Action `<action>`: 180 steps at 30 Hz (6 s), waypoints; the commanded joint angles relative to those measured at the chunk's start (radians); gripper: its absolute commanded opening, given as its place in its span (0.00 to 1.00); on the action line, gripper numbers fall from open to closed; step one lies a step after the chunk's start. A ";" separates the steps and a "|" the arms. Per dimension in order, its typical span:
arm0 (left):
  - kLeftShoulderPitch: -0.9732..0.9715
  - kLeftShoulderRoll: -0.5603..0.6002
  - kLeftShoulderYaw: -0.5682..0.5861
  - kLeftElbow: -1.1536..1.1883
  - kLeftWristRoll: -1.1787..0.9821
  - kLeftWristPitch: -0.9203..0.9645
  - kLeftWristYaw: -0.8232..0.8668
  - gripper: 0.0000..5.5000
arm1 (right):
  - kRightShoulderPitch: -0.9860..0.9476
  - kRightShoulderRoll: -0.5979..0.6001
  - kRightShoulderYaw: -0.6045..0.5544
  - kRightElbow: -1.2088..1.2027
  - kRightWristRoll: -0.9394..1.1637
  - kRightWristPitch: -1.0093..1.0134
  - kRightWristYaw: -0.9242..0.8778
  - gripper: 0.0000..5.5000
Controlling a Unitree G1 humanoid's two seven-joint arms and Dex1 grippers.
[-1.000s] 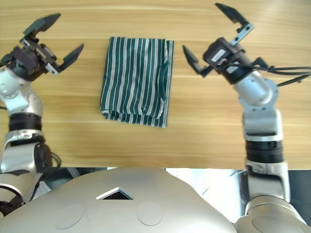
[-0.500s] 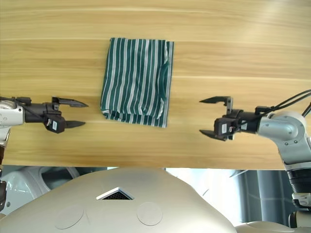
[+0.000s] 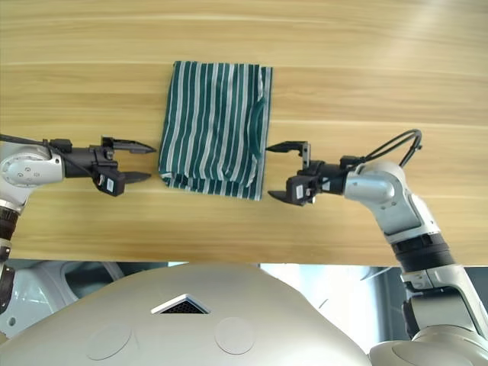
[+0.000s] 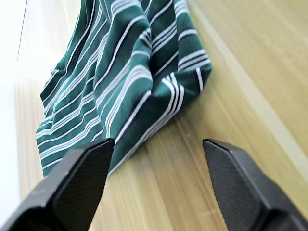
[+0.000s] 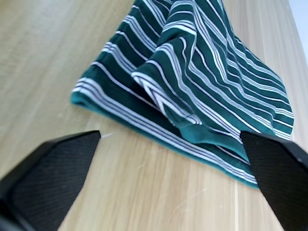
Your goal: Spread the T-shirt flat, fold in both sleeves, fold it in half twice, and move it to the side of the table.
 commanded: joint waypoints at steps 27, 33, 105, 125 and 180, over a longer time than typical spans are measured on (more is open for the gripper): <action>-0.026 0.003 -0.221 0.142 0.108 0.035 0.084 0.59 | -0.044 0.043 0.180 0.072 -0.070 -0.023 0.009 0.94; -0.048 0.001 -0.256 0.196 0.117 0.004 0.107 0.41 | -0.052 0.035 0.195 0.083 -0.059 -0.034 0.014 0.74; 0.347 0.184 -0.084 -0.303 -0.596 -0.047 0.020 0.01 | 0.232 -0.171 -0.104 -0.187 0.528 -0.158 0.202 0.01; 0.034 -0.150 0.021 0.081 -0.440 0.039 0.082 0.01 | -0.179 0.169 -0.055 0.169 0.079 0.008 -0.085 0.01; -0.374 -0.596 0.542 0.668 -0.684 0.024 0.099 0.62 | -0.422 0.441 -0.422 0.566 0.313 0.143 -0.313 0.70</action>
